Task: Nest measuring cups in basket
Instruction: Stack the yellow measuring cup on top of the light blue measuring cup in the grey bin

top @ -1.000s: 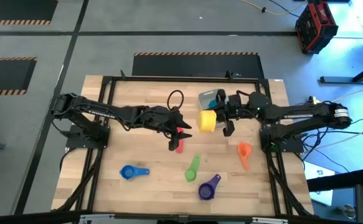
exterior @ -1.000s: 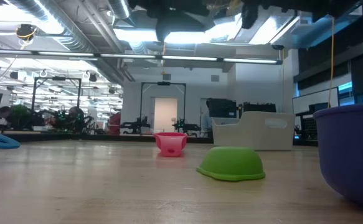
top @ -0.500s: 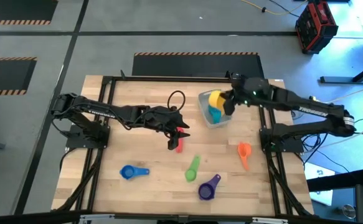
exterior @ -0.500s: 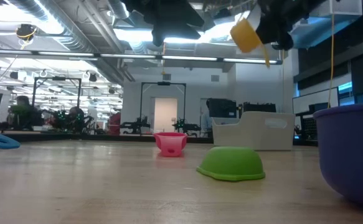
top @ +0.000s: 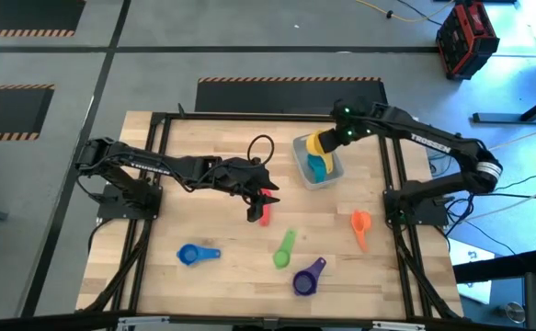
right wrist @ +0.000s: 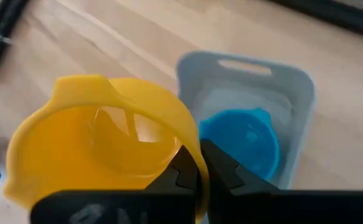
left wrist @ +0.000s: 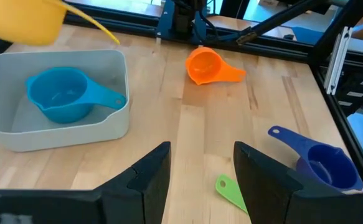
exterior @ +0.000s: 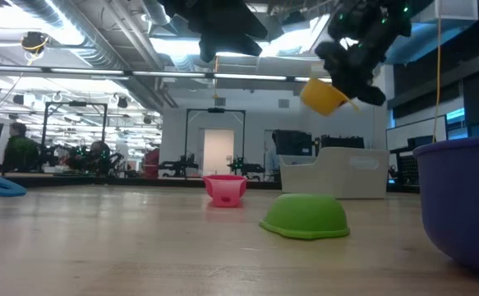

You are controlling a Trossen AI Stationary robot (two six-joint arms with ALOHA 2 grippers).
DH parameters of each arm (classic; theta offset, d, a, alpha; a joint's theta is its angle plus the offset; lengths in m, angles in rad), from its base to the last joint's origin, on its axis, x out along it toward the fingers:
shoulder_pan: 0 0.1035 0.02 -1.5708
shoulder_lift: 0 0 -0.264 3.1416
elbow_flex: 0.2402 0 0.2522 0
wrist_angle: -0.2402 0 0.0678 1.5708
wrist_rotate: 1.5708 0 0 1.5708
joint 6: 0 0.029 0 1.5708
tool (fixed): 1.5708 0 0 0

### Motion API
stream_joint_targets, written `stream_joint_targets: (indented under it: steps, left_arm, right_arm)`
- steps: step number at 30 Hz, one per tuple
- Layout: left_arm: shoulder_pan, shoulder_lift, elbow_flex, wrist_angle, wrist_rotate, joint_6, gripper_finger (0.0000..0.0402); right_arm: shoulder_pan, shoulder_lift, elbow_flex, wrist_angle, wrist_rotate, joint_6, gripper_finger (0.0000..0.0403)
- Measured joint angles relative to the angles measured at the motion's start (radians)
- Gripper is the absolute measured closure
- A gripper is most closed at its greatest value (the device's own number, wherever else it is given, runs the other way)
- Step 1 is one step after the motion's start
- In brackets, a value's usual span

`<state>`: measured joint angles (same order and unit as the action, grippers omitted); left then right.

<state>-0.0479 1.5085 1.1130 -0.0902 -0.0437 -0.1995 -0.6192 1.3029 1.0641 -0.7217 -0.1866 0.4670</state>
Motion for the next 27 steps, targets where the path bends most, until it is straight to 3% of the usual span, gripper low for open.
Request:
stream_joint_targets:
  steps: [7, 18, 27]
  left_arm:
    - [0.000, 0.000, 0.000, 0.000, 0.000, 0.001, 0.0234]
    - [0.000, 0.000, 0.000, 0.000, 0.000, 0.000, 0.0234]
    - [0.000, 0.000, 0.000, 0.000, 0.000, 0.001, 0.0234]
  right_arm:
    - [-0.032, 0.077, 0.000, -0.079, -0.011, 0.027, 0.0394]
    - [-0.062, 0.209, 0.000, -0.055, -0.006, 0.076, 0.0394]
    - [-0.107, 0.236, 0.000, -0.054, -0.005, 0.120, 0.0394]
